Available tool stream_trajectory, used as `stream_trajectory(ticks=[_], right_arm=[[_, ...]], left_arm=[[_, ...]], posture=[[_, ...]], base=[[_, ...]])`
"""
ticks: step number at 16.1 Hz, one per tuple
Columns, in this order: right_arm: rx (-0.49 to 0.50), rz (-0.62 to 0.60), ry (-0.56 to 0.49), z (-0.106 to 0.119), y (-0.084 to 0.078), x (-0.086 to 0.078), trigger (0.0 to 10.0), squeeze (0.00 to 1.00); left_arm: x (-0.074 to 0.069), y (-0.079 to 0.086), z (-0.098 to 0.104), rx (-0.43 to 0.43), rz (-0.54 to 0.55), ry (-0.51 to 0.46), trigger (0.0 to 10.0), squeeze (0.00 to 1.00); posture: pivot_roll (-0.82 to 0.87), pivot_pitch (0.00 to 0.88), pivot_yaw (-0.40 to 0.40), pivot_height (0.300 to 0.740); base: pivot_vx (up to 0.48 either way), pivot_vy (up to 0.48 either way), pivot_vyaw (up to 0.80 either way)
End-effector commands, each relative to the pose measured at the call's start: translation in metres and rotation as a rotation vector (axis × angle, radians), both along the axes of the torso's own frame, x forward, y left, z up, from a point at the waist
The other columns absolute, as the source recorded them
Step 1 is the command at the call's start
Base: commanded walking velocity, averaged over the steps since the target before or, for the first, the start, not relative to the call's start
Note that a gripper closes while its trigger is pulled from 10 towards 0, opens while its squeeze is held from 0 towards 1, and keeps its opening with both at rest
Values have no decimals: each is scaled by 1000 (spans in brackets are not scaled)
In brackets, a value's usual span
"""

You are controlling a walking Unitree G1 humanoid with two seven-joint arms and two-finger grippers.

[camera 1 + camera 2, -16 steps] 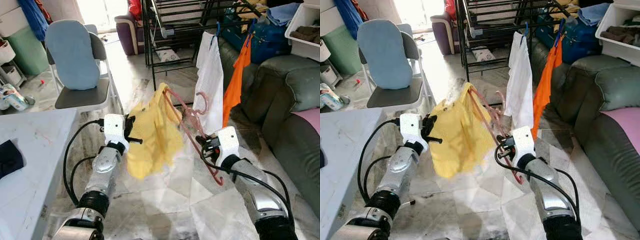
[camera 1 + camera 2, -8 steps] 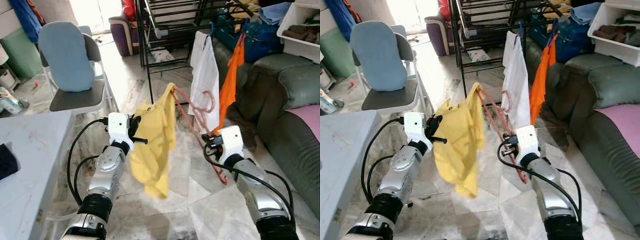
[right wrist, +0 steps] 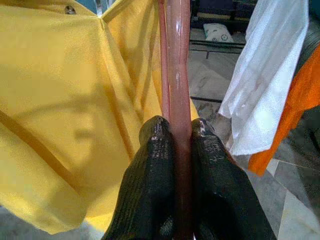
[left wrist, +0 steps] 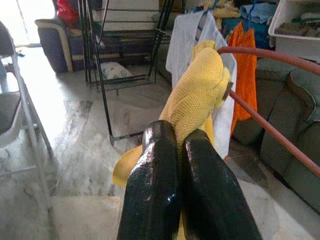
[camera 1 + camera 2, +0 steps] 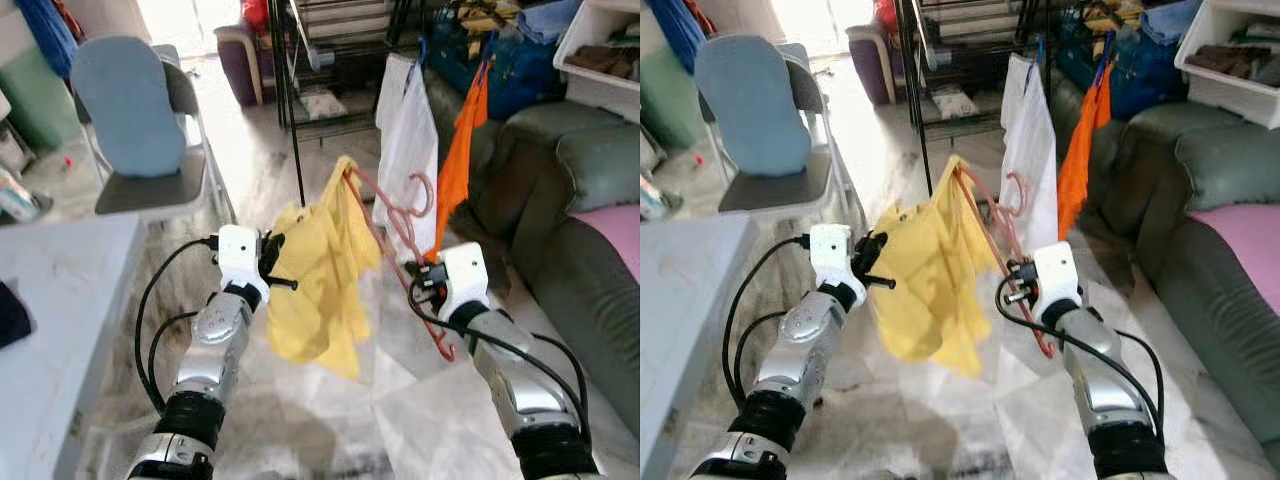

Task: Hang hanger

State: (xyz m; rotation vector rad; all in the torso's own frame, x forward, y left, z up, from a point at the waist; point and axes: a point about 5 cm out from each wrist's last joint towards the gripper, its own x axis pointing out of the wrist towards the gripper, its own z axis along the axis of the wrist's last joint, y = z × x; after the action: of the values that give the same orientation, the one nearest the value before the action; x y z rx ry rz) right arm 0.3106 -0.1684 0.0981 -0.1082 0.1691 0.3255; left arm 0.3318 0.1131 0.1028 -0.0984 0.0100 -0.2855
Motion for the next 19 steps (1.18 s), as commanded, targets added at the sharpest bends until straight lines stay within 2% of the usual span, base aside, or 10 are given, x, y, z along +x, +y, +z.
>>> stream_trajectory(ticks=[1,2,3,5,8,11,14,17,18,19], right_arm=[[2,-14,-30,7,-1,4,10000,0],[2,14,5,3,0,2,10000,0],[-31,115,79,-4,3,-5,10000,0],[-89,188,92,-6,0,-10,10000,0],[-91,144,99,-5,-8,-6,10000,0],[-90,169,112,-6,-4,-8,10000,0],[-104,164,121,-7,-6,-7,10000,0],[-113,171,139,-8,-6,-6,10000,0],[-132,207,165,-10,-7,-9,10000,0],[-185,286,211,-14,-9,-16,10000,0]], left_arm=[[0,3,4,6,5,-9,10000,0],[0,3,4,8,4,-8,10000,0],[0,3,4,10,4,-8,10000,0],[0,3,4,12,2,-6,10000,0],[0,2,5,14,-4,-6,10000,0],[-1,0,8,22,-48,-28,10000,0],[0,2,12,84,-118,-52,10000,0],[3,1,20,74,-141,-81,10000,0],[3,-3,23,86,-182,-101,10000,0],[2,-9,29,148,-277,-148,10000,0]], posture=[[-130,0,44,740],[-130,0,45,740],[-130,0,48,740],[-133,0,51,740],[-135,0,54,740],[-130,0,56,740],[-127,0,57,740],[-127,0,59,740],[-127,0,59,740],[-128,0,57,740]], base=[[-270,0,0],[-274,0,0],[-270,0,0],[-274,0,0],[-264,0,0],[0,0,0],[0,0,0],[0,0,0],[0,0,0],[0,0,0]])
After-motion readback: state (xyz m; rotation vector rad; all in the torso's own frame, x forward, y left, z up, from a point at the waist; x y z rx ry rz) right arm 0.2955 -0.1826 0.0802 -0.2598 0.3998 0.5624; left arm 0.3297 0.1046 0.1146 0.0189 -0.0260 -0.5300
